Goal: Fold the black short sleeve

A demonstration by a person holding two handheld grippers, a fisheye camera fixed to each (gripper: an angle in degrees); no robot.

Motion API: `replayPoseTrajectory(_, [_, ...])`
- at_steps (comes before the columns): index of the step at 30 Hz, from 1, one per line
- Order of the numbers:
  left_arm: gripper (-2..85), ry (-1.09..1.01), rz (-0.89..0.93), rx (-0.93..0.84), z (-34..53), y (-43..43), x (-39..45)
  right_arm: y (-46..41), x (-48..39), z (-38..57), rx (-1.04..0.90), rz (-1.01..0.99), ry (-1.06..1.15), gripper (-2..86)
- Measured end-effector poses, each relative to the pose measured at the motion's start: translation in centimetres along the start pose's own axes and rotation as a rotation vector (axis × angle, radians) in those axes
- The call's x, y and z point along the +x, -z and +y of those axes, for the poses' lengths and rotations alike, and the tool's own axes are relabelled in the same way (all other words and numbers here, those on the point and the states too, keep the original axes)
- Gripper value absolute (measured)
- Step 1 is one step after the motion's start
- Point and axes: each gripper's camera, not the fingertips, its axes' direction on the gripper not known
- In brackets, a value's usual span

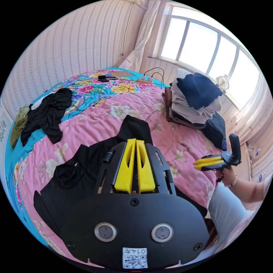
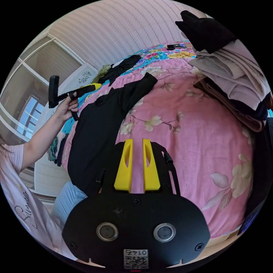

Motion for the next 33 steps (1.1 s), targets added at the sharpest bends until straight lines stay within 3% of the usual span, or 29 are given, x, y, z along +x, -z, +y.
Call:
replayPoseTrajectory(7, [6.1, 0.052, -0.054, -0.224, -10.9, -13.7, -2.7, -0.7, 2.8, -0.8, -0.107, -0.056, -0.093, 5.4])
replayPoseTrajectory(11, [5.8, 0.049, -0.057, -0.301, -12.8, -18.9, -4.8, -1.1, 5.3, -2.0, -0.14, -0.087, -0.124, 5.3])
replayPoseTrajectory(14, [0.4, 0.091, 0.042, -0.262, -13.2, -19.0, -6.8, -1.9, 6.7, -3.6, -0.148, -0.09, -0.136, 5.1])
replayPoseTrajectory(18, [-0.8, 0.173, -0.068, -0.156, -11.9, -15.8, -10.3, -2.1, 7.2, -6.5, -0.075, -0.124, -0.139, 4.8])
replayPoseTrajectory(21, [-0.9, 0.201, -0.085, -0.266, -10.4, -17.8, -13.0, -3.5, 7.2, -9.6, -0.034, -0.152, -0.124, 4.7])
replayPoseTrajectory(28, [-1.0, 0.195, -0.047, -0.213, -10.3, -19.8, -14.9, -8.8, 7.7, -17.2, 0.062, -0.144, -0.181, 6.6])
replayPoseTrajectory(33, [-1.0, 0.227, 0.013, -0.205, -10.7, -20.2, -17.0, -12.8, 8.6, -20.9, 0.057, -0.266, -0.252, 5.5])
